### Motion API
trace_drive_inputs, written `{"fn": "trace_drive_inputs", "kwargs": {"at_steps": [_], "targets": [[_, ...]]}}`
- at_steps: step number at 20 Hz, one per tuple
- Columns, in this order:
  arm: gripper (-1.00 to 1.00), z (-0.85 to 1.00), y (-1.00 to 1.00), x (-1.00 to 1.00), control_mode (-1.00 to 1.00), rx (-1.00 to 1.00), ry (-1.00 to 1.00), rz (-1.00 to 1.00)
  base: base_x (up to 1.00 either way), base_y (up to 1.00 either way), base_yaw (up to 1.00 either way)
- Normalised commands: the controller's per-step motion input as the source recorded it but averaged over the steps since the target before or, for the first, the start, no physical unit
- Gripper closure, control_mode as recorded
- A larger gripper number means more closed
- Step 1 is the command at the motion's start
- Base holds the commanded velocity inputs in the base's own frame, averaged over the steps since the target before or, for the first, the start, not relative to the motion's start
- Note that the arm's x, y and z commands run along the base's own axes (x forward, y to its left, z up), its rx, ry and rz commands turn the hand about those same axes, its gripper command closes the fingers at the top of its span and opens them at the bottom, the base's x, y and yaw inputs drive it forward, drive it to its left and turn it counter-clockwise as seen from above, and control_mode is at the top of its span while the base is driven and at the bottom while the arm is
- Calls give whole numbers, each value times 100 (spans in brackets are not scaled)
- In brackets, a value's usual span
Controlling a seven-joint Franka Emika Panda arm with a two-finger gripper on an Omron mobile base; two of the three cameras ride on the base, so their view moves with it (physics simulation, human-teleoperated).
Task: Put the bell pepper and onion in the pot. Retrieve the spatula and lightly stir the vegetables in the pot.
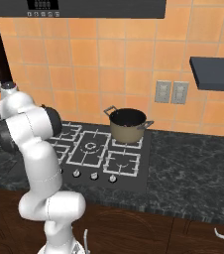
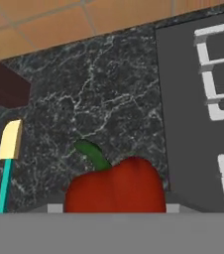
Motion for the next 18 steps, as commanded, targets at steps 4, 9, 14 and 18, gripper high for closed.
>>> {"fn": "trace_drive_inputs", "kwargs": {"at_steps": [4,9,14,18], "targets": [[100,2,-100,62,-100,0,8,-9,0,0,0],[100,17,-100,27,-100,0,0,-7,0,0,0],[100,15,-100,-1,-100,-3,-8,1,0,0,0],[100,33,-100,-7,-100,0,-22,5,0,0,0]]}}
